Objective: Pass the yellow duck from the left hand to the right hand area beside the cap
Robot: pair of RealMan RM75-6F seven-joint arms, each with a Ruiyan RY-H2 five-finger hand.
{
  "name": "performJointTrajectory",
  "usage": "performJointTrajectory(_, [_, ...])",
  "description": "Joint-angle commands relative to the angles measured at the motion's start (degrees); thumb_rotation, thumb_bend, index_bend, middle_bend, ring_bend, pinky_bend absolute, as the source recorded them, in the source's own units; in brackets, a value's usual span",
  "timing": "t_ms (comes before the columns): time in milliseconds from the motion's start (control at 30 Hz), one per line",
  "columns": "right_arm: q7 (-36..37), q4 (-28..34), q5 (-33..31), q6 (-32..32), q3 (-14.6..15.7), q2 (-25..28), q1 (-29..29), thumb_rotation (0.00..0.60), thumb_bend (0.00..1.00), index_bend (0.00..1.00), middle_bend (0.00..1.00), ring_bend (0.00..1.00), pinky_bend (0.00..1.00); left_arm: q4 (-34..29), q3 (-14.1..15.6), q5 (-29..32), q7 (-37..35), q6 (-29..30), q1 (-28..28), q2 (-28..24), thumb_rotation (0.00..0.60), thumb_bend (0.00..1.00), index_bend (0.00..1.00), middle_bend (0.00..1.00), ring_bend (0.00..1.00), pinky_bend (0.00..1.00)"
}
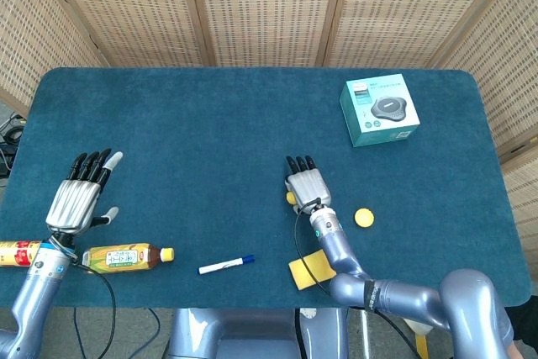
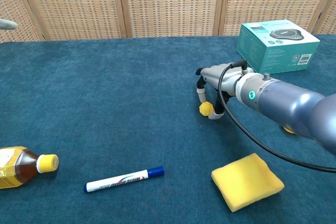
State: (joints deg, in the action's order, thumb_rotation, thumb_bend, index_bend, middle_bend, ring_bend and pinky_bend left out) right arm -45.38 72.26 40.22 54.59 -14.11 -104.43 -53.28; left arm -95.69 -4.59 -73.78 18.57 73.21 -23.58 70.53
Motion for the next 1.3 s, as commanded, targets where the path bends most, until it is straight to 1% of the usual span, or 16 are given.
performJointTrajectory(33, [0.09, -0.16, -0.16, -0.08, 0.11, -0.03, -0.05, 0.6, 0.21, 0.5, 0.04, 0.0, 0.0, -0.04, -0.01, -0.13, -0.04, -0.13, 0.02, -0.01, 0.6, 0.25, 0.0, 0.0, 0.0, 0.0])
performJointTrajectory(167, [0.0, -0.12, -0.1, 0.3, 0.24, 0.05, -0.18, 0.6, 0.21, 0.53, 0.05, 0.0, 0.0, -0.03, -0.09, -0.18, -0.11, -0.41, 0.04, -0.02, 0.6, 0.25, 0.0, 0.0, 0.0, 0.0])
performJointTrajectory(400, [-0.74, 1.16, 0.41, 1.7, 0.34, 0.62, -0.45, 0.6, 0.2, 0.54, 0.05, 0.0, 0.0, 0.05, -0.33, -0.44, -0.28, -0.36, 0.22, -0.03, 0.6, 0.25, 0.0, 0.0, 0.0, 0.0])
performJointTrajectory(567, [-2.67, 4.68, 1.02, 4.34, -0.14, 2.59, -0.77, 0.6, 0.21, 0.55, 0.05, 0.0, 0.0, 0.1, -0.53, -0.4, -0.31, -0.44, 0.31, -0.05, 0.6, 0.25, 0.0, 0.0, 0.0, 0.0])
performJointTrajectory(700, [-4.78, 8.9, 0.42, 7.0, 0.01, 5.17, -0.19, 0.6, 0.21, 0.55, 0.05, 0.0, 0.0, -0.14, -0.6, -0.74, -0.24, -0.1, 0.55, -0.2, 0.6, 0.25, 0.0, 0.0, 0.0, 0.0])
performJointTrajectory(933, [-6.06, 15.66, 0.04, 11.41, 1.63, 10.7, 2.78, 0.6, 0.2, 0.55, 0.05, 0.0, 0.0, -0.48, -0.63, -1.31, -0.28, 0.39, 0.95, -0.46, 0.6, 0.25, 0.0, 0.0, 0.0, 0.0])
performJointTrajectory(1033, [-5.7, 18.52, 0.35, 13.37, 2.77, 13.47, 4.71, 0.6, 0.2, 0.55, 0.05, 0.0, 0.0, -1.14, -0.48, -2.12, 0.02, 0.87, 1.15, -0.67, 0.6, 0.24, 0.0, 0.0, 0.0, 0.0])
performJointTrajectory(1300, [-4.85, 22.6, 0.47, 16.11, 6.17, 18.21, 8.9, 0.6, 0.2, 0.55, 0.05, 0.0, 0.0, -2.62, -0.12, -4.37, 0.6, 2.77, 1.96, -1.08, 0.6, 0.24, 0.0, 0.0, 0.0, 0.0])
